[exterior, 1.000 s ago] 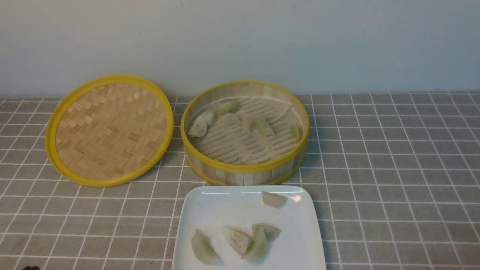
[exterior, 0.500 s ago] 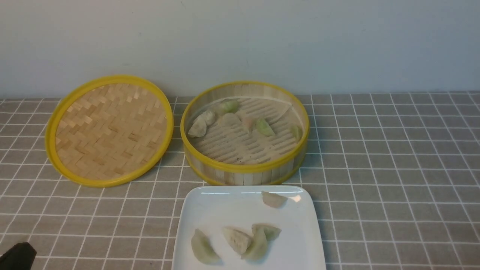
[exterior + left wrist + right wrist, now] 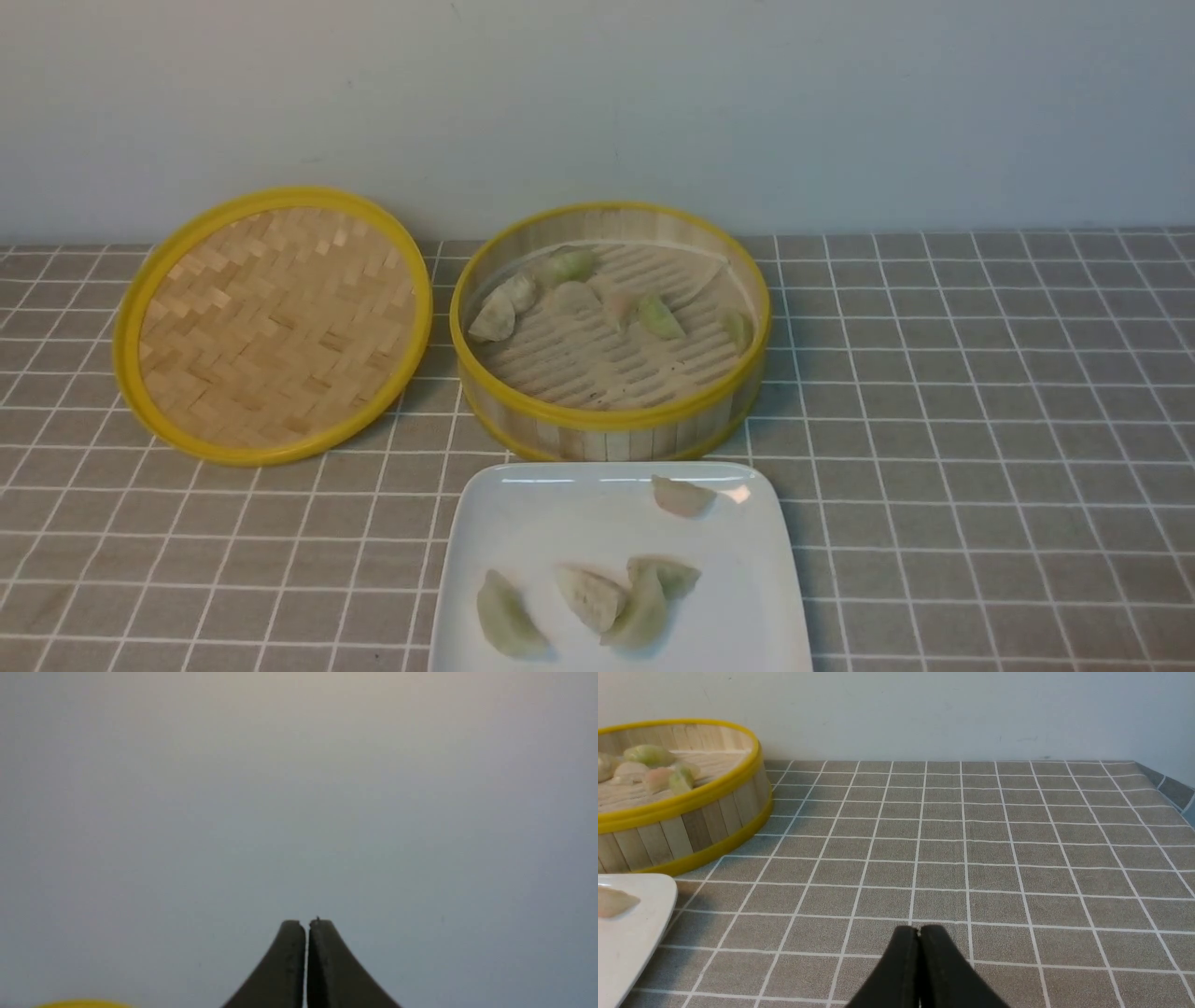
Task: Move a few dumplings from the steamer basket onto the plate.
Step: Use the left arm to grab a dumpling from the steamer
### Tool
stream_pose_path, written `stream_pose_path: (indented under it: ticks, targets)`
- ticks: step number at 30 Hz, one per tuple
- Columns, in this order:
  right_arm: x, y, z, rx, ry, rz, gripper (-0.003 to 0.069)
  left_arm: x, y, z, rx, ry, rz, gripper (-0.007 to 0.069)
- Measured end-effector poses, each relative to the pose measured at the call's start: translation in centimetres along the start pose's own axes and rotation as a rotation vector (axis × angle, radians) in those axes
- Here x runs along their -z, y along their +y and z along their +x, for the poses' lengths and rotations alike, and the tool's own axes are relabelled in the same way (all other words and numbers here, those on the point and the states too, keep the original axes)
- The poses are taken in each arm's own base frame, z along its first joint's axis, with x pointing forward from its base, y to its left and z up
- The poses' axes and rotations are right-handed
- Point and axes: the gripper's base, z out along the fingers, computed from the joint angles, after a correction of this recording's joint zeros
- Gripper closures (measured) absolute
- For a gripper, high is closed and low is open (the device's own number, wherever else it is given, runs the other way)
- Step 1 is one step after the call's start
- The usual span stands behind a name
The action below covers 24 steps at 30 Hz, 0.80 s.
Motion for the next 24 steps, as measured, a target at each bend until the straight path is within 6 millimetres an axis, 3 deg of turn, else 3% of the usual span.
stream_pose_path:
  ticks: [4,5,8,11,12,14,19,24]
  targets:
    - [0.0,0.0,0.0,-0.020,0.000,-0.003,0.0672,-5.9,-1.6,-1.1,-0.098,0.390,-0.102,0.0629]
    - [0.0,0.0,0.0,-0.029,-0.003,-0.005,0.0672,-7.8,-1.7,-0.7,-0.134,0.553,-0.140,0.0629]
    - [0.0,0.1,-0.1,-0.063,-0.016,-0.014,0.0672,-11.8,-1.7,0.2,-0.218,0.831,-0.172,0.0629]
    - [0.0,0.2,-0.3,-0.072,-0.030,-0.018,0.0672,-15.6,-1.4,1.6,-0.253,1.020,-0.162,0.0629]
    - [0.0,0.2,-0.3,-0.073,-0.039,-0.020,0.0672,-17.8,-1.2,2.9,-0.268,1.138,-0.143,0.0629]
    - [0.0,0.2,-0.4,-0.088,-0.050,-0.025,0.0672,-20.7,-1.1,4.9,-0.294,1.245,-0.120,0.0629]
    - [0.1,0.4,-1.2,-0.198,-0.126,-0.057,0.0672,-24.9,-2.3,9.5,-0.388,1.363,-0.056,0.0629]
    - [0.3,0.4,-2.3,-0.368,-0.249,-0.090,0.0672,-27.7,-4.0,13.8,-0.468,1.422,0.000,0.0629]
